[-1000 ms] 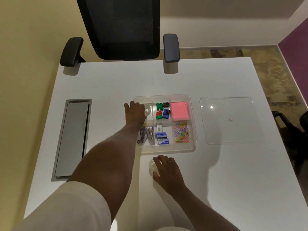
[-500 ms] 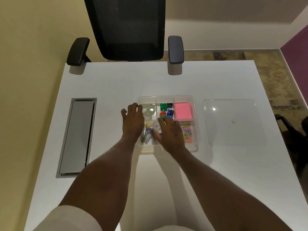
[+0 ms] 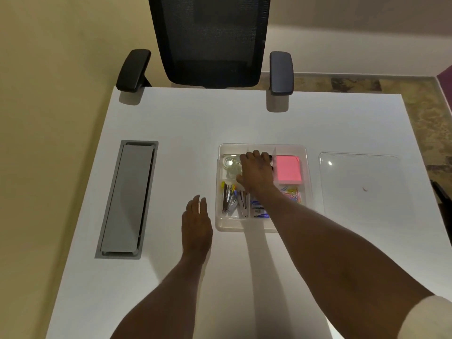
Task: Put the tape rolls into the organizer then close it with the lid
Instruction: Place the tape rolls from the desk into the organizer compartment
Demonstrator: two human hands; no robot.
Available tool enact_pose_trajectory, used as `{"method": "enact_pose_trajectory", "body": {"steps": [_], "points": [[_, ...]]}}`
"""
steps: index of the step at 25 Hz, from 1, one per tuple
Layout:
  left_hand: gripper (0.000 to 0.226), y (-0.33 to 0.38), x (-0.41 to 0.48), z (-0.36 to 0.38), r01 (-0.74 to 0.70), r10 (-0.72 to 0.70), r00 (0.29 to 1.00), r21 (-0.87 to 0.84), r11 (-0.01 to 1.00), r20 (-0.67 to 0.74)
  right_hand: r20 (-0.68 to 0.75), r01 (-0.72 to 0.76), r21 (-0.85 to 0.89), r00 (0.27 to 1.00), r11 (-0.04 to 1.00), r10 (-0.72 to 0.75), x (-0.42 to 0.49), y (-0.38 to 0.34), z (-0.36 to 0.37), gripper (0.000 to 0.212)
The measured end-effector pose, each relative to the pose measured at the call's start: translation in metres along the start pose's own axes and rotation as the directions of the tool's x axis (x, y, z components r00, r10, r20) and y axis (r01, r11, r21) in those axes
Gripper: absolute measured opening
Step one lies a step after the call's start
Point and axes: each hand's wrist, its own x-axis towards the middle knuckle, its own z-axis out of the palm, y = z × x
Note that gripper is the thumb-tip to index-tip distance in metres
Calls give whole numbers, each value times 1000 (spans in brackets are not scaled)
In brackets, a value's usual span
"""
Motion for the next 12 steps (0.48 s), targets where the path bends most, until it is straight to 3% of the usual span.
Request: {"method": "enact_pose_trajectory", "body": {"steps": [5,12], "points": [[59,-4,-34,26,2,0,995,-15,1000,102,71,-36,-72,997,997,41,16,-5,6,37],[61,-1,-35,31,40,-37,995,-33,999,95,129,-34,-95,991,995,47,20,-6,5,44]]}}
